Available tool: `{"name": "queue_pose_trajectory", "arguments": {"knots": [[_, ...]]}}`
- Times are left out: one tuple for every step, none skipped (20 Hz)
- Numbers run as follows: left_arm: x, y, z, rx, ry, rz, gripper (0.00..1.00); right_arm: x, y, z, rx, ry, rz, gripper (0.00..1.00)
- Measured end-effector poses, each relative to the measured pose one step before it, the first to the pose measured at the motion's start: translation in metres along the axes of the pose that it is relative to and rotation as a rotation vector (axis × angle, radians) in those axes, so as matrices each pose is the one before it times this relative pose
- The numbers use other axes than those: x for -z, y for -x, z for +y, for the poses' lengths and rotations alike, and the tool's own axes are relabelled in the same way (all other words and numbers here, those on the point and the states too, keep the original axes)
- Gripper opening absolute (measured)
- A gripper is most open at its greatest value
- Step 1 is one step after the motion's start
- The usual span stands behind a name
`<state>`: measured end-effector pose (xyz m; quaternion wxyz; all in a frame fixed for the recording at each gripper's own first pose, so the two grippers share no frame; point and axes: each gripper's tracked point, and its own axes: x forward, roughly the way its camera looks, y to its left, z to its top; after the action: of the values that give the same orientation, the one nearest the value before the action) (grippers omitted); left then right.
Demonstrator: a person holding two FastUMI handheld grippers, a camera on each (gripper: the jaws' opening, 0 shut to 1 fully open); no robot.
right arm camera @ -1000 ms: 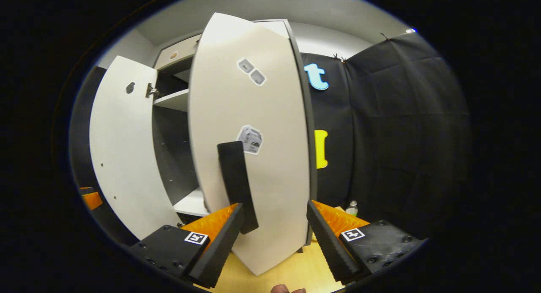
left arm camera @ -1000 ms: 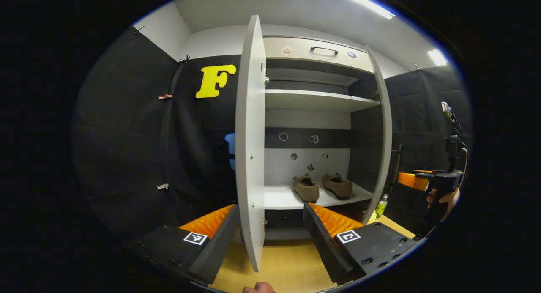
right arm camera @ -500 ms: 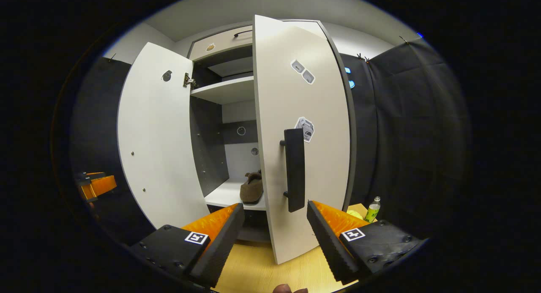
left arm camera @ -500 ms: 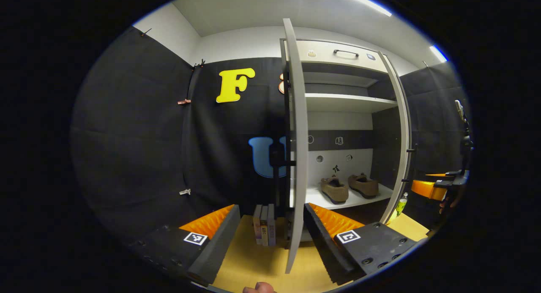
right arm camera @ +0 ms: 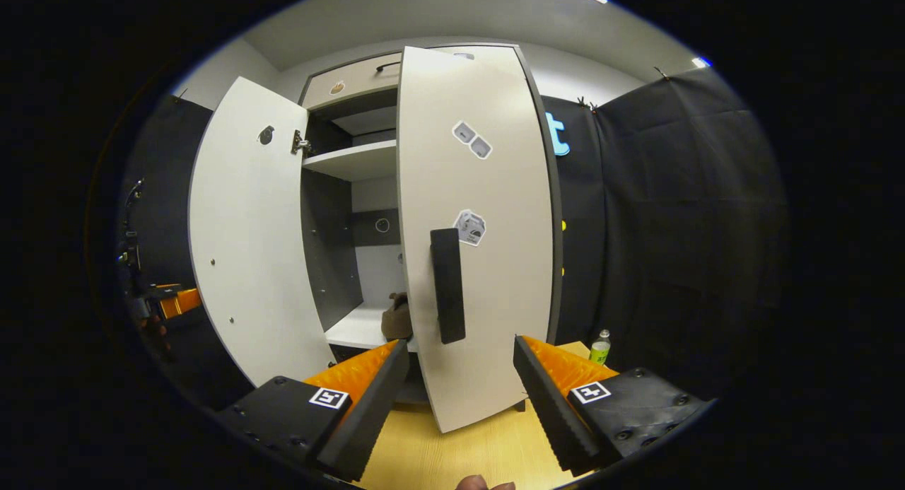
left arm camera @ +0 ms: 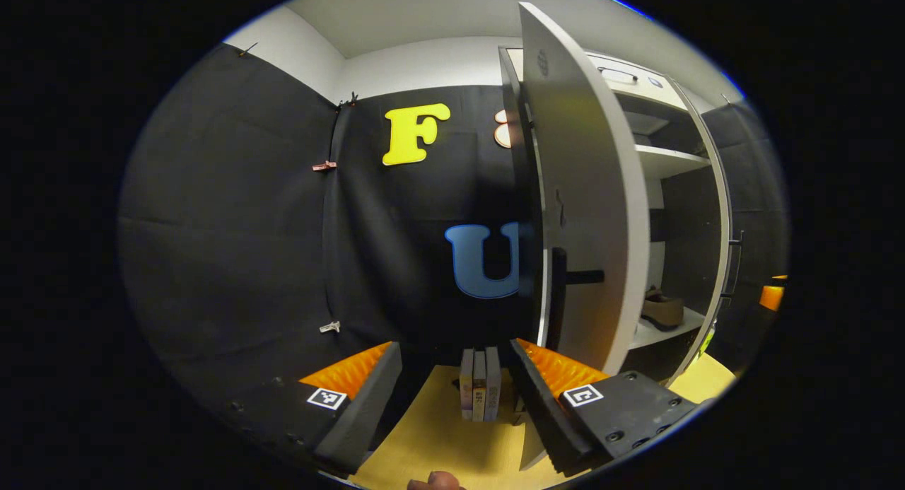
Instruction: Grab one shoe with the right hand and put it into the shoe cabinet, grab the other shoe with the left hand and put it into the shoe cabinet; then close the right door with the right hand and the left door with the left hand.
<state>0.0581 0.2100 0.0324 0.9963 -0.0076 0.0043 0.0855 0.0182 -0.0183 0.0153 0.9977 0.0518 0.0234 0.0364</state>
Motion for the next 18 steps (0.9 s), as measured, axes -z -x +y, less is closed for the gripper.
{"name": "queue_pose_trajectory", "arguments": {"knots": [[0.0015,-0.00685,-0.00163,0.00684,0.00426,-0.00812,0.95,-0.00062,0.00115,-0.00458,0.00916,0.00194,-0.00081,0.98],[0.00182,-0.00779,-0.00226,0.00996,-0.00143,0.00489,0.96,-0.0003,0.00078,-0.00532,0.00857,-0.00027,0.00177,0.98],[0.00301,-0.0053,-0.00245,0.0141,0.0041,-0.00123,0.95,0.00029,0.00069,-0.00329,0.00389,-0.00258,0.00396,0.98],[-0.00129,-0.00239,-0.00327,0.01272,0.01371,-0.0028,0.95,-0.00025,-0.0003,-0.00336,0.0013,-0.00383,0.00394,0.98],[0.00091,-0.00054,-0.00179,0.00665,0.01648,-0.0033,0.93,0.00012,0.00005,-0.0031,0.0013,-0.00154,0.00417,0.98],[0.00077,0.00089,-0.00147,0.01259,0.0161,0.00398,0.92,-0.00078,-0.00076,-0.00257,-0.00041,-0.00099,0.00036,0.98],[0.00058,0.00212,-0.00462,0.01528,0.00761,-0.00046,0.91,-0.00153,-0.00169,-0.00115,-0.00124,-0.00172,-0.00177,0.98],[-0.00154,0.00225,-0.00407,0.00981,-0.01053,-0.0004,0.91,-0.00143,-0.00189,-0.00073,-0.0057,-0.00258,-0.00059,0.98],[0.00006,0.00216,-0.00264,-0.0012,-0.01485,0.00106,0.93,-0.00045,-0.00209,0.00037,-0.00579,-0.00099,0.00278,0.98],[-0.00153,0.00191,-0.00221,-0.00484,-0.00649,-0.0001,0.93,-0.00099,-0.00184,0.00029,-0.00775,-0.00064,0.00235,0.98],[0.00114,0.00061,-0.00608,-0.00064,0.00606,0.00406,0.94,-0.00091,-0.00206,0.00003,-0.00773,0.00106,0.00088,0.98],[0.00077,0.00074,-0.00556,0.00302,0.01669,0.0035,0.93,-0.00101,-0.00094,0.00053,-0.01009,-0.00051,0.00041,0.98],[0.00133,0.00216,-0.00599,0.00214,0.01173,0.00225,0.93,-0.00093,-0.00192,0.00133,-0.01117,-0.00072,0.00175,0.98],[-0.0014,0.00122,-0.00578,0.00226,-0.00475,-0.00057,0.93,-0.00062,-0.00201,0.0014,-0.01213,-0.00102,0.00411,0.98],[-0.00152,0.00095,-0.00851,0.00439,-0.01281,-0.00382,0.93,-0.00041,-0.00152,0.00148,-0.01154,0.00013,0.0044,0.98],[-0.00072,-0.00007,-0.00641,0.00643,-0.00604,-0.00099,0.93,-0.00063,-0.00088,0.00153,-0.00979,0.001,0.00159,0.98],[0.00206,0.00027,-0.00826,0.0087,0.00416,0.00041,0.93,-0.00068,-0.00196,0.001,-0.00762,0.00181,0.002,0.98],[0.00163,-0.00006,-0.00812,0.00836,0.01313,0.00409,0.93,-0.00093,-0.00167,0.001,-0.01048,0.00098,0.00359,0.98]]}}
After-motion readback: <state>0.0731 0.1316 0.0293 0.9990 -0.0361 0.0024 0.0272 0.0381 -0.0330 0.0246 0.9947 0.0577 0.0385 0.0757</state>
